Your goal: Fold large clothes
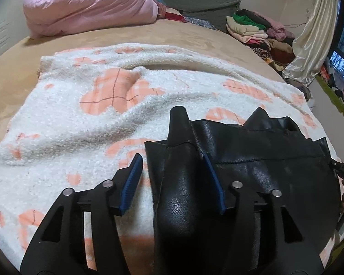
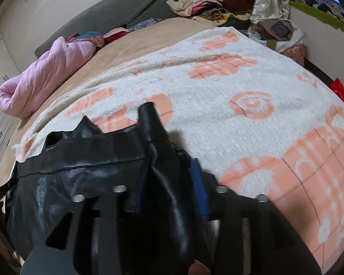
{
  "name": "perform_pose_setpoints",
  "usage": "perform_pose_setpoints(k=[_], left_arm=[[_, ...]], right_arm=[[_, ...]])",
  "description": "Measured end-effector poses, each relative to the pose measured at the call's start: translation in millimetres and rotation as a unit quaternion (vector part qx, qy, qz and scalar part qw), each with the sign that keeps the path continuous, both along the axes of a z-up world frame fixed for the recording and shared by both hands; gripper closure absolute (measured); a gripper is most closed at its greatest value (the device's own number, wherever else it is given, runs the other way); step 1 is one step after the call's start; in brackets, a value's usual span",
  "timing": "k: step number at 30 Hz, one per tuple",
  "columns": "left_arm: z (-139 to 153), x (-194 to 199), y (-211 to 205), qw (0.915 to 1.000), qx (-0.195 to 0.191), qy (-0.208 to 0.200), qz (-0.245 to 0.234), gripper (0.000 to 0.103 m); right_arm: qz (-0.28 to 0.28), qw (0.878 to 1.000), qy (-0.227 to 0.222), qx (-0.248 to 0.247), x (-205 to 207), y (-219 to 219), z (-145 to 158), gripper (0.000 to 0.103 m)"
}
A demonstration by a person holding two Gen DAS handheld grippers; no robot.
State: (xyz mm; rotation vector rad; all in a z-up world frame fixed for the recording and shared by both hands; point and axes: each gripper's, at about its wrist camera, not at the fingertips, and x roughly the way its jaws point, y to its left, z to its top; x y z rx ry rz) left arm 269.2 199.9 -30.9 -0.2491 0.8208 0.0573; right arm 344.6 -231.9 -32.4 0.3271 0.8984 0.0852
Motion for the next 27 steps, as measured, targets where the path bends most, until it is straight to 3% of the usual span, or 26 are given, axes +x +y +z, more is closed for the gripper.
perform_pose_setpoints(k=[1,5,12,16,20,24,27], left_arm=[[0,0,-1,1.0000,0.004,0.000,0.001,0.052],[3,-4,-3,0.9997,0.023,0.005,0.007,0.036],[12,-23,-2,0.9996,0.023,0.011,0.013,0.028],[16,-37,-1,0.9998,0.004,0.018,0.009,0.017],[13,-53,3,0.9988,-0.039,0.026,0.007,0.014],[-2,-71,2,0.9952,-0.086,0.046,0.002,0.012],[-8,-79,1,0.9924,-0.113,0.050,-0.002,0.010]], right_arm=[[-0.010,1.000,0.007,0.006,-2,-4,-2,0.044],[-0.019,0.998,0.020,0.055,-7,-18,-7,0.038],[0.004,0.999,0.016,0.044,-26,-15,4,0.027],[0.016,0.999,0.015,0.050,-46,-13,13,0.022],[0.019,0.998,0.011,0.062,-66,-9,23,0.015],[-0.009,0.999,-0.013,0.040,-94,-4,32,0.015],[0.034,0.997,-0.068,0.011,-117,29,53,0.031]])
